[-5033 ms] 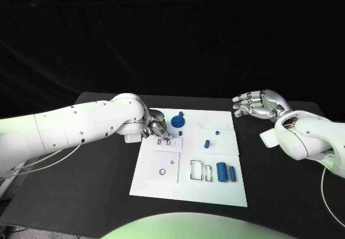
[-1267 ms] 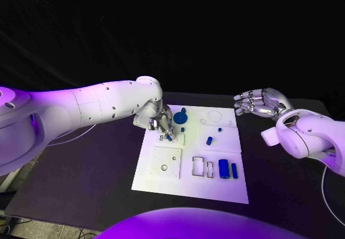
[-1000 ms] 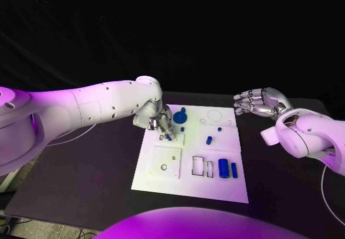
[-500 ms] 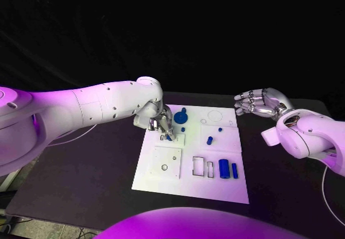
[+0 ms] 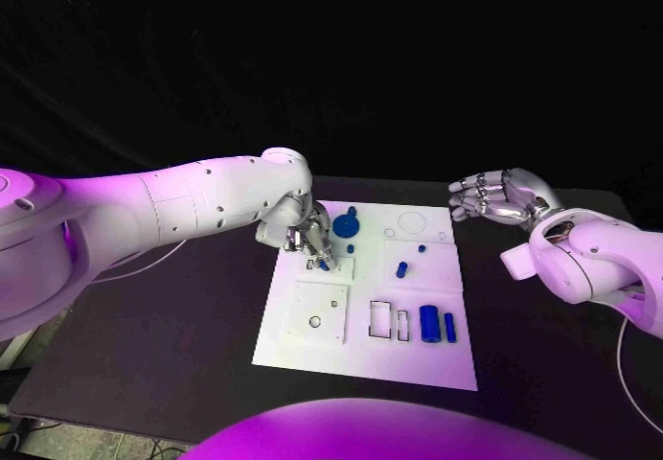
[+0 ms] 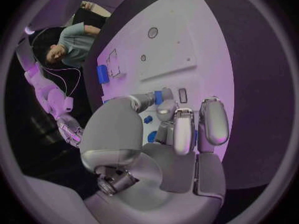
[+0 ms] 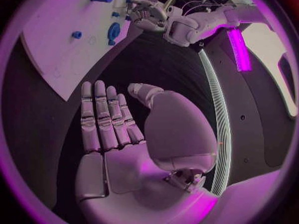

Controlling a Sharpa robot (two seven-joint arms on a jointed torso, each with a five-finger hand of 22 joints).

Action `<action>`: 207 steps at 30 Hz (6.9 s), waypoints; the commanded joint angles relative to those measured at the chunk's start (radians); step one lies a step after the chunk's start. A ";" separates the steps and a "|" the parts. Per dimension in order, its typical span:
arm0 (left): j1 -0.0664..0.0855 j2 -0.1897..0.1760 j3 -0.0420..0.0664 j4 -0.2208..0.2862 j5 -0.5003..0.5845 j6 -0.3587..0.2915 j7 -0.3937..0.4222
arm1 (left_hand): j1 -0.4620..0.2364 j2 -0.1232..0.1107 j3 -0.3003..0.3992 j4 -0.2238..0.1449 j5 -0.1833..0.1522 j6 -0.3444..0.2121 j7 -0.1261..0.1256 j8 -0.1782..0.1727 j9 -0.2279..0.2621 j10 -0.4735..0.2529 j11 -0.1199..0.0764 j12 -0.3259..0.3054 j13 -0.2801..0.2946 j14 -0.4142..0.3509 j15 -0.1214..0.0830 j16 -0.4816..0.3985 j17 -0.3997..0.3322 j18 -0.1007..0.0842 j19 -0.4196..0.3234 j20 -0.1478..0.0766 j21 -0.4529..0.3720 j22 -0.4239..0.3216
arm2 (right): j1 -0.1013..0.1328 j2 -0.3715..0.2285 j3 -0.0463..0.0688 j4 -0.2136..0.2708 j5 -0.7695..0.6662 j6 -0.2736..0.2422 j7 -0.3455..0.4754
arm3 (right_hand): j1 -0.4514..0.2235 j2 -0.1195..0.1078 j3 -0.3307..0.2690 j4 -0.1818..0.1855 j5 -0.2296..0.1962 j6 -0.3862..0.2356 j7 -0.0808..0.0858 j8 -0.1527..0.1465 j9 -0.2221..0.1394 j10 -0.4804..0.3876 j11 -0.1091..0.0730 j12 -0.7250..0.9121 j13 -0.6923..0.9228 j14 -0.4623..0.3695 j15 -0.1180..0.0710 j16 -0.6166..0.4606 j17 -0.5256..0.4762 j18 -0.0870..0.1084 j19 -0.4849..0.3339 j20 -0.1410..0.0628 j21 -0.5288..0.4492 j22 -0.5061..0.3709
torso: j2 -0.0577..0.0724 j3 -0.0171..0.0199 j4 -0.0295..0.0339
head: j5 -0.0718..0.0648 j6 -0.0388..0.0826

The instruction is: Assemble the parts on the task board

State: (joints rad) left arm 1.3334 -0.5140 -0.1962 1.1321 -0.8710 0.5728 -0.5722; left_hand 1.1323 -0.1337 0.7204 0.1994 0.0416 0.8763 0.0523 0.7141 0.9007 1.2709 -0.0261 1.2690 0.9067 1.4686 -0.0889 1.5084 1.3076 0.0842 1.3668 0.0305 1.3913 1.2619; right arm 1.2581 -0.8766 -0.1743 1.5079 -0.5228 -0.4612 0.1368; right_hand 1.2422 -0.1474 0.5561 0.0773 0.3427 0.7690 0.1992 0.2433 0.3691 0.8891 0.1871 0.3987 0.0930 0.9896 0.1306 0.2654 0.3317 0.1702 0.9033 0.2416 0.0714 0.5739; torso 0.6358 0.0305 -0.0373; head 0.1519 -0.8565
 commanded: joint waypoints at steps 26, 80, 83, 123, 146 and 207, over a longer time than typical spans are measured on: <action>-0.011 0.012 -0.006 -0.006 -0.008 -0.014 -0.002 | 0.025 0.052 -0.037 0.020 0.007 0.010 -0.008 -0.020 -0.004 0.006 0.001 0.008 0.005 0.067 0.007 0.008 0.123 -0.014 0.008 0.000 0.004 0.003 | -0.001 -0.001 0.000 0.004 -0.010 0.009 0.003 | -0.011 -0.002 -0.007 0.001 0.004 0.004 0.056 -0.001 -0.002 0.000 0.002 0.008 -0.006 0.002 0.008 -0.005 -0.002 0.010 -0.002 0.005 -0.003 -0.006 | 0.000 0.0005 0.0000 | -0.005 0.000; -0.011 0.010 -0.006 -0.011 -0.009 -0.020 0.000 | -0.096 0.015 -0.131 0.090 0.007 0.037 -0.008 -0.049 -0.006 0.005 0.001 0.008 0.009 0.068 0.007 0.009 0.125 -0.014 0.009 0.000 0.003 0.006 | -0.001 -0.004 0.000 0.006 -0.011 0.012 0.004 | -0.013 -0.004 -0.009 0.000 0.004 0.005 0.056 -0.001 -0.003 0.000 0.002 0.011 -0.009 0.001 0.009 -0.009 -0.003 0.010 -0.003 0.005 -0.004 -0.011 | -0.001 -0.0003 0.0007 | -0.009 0.001; -0.011 0.010 -0.006 -0.011 -0.009 -0.019 0.000 | -0.102 0.012 -0.139 0.090 0.007 0.038 -0.008 -0.050 -0.005 0.005 0.001 0.008 0.008 0.068 0.008 0.009 0.125 -0.014 0.010 0.000 0.003 0.007 | -0.001 -0.004 0.000 0.006 -0.011 0.012 0.003 | -0.013 -0.004 -0.009 0.000 0.004 0.005 0.056 -0.001 -0.003 0.000 0.002 0.011 -0.010 0.000 0.009 -0.009 -0.003 0.009 -0.004 0.005 -0.004 -0.012 | -0.001 0.0002 0.0004 | -0.008 0.001; 0.007 -0.064 0.087 0.084 0.004 -0.037 0.014 | -0.152 0.005 -0.198 0.091 0.007 0.027 -0.003 -0.077 -0.010 -0.011 0.005 -0.007 -0.019 0.060 0.010 -0.004 0.096 -0.007 -0.010 0.001 -0.017 -0.023 | -0.010 -0.002 0.000 -0.011 -0.009 0.016 0.005 | -0.018 -0.006 -0.013 0.002 0.003 0.005 0.057 -0.001 -0.004 0.000 0.003 0.013 -0.012 -0.002 0.011 -0.013 -0.004 0.009 -0.006 0.006 -0.005 -0.016 | -0.004 -0.0008 0.0010 | -0.007 0.025; 0.061 -0.137 0.117 0.062 -0.067 -0.196 0.059 | -0.041 -0.002 -0.225 0.092 0.007 -0.084 0.097 -0.362 -0.243 -0.235 0.093 -0.261 -0.362 0.014 0.085 -0.081 -0.048 0.027 -0.104 0.063 -0.140 -0.185 | -0.018 -0.004 -0.001 -0.011 -0.006 0.018 0.003 | -0.020 -0.006 -0.014 0.003 0.003 0.005 0.057 -0.001 -0.004 0.000 0.003 0.014 -0.013 -0.003 0.011 -0.014 -0.004 0.009 -0.007 0.007 -0.005 -0.018 | -0.001 -0.0018 0.0022 | -0.006 0.057; -0.017 -0.030 0.071 -0.105 -0.188 -0.148 0.051 | -0.024 0.017 -0.254 0.088 0.008 0.019 0.062 -0.300 -0.280 -0.209 0.063 -0.279 -0.379 0.031 0.061 -0.057 -0.003 0.019 -0.074 0.047 -0.117 -0.147 | -0.020 -0.001 -0.001 -0.006 -0.006 0.016 0.009 | -0.020 -0.004 -0.014 0.003 0.003 0.005 0.056 0.000 -0.004 0.000 0.002 0.016 -0.015 -0.002 0.011 -0.016 -0.005 0.009 -0.008 0.007 -0.005 -0.021 | -0.003 -0.0001 0.0012 | -0.003 0.045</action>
State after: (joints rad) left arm 1.3168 -0.5465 -0.1258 1.0255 -1.0640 0.4048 -0.5254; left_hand 1.0989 -0.1157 0.4614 0.2880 0.0438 0.8909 0.1154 0.4102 0.6209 1.0620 0.0428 0.9951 0.5289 1.4669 -0.0197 1.4464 1.3038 0.1001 1.2866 0.0787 1.2712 1.1135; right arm 1.2388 -0.8788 -0.1755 1.5011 -0.5234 -0.4580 0.1376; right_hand 1.2304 -0.1515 0.5476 0.0802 0.3426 0.7690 0.1992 0.2433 0.3662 0.8891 0.1871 0.4107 0.0789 0.9895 0.1376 0.2515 0.3285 0.1702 0.8998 0.2451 0.0714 0.5535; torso 0.6328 0.0307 -0.0361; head 0.1487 -0.8113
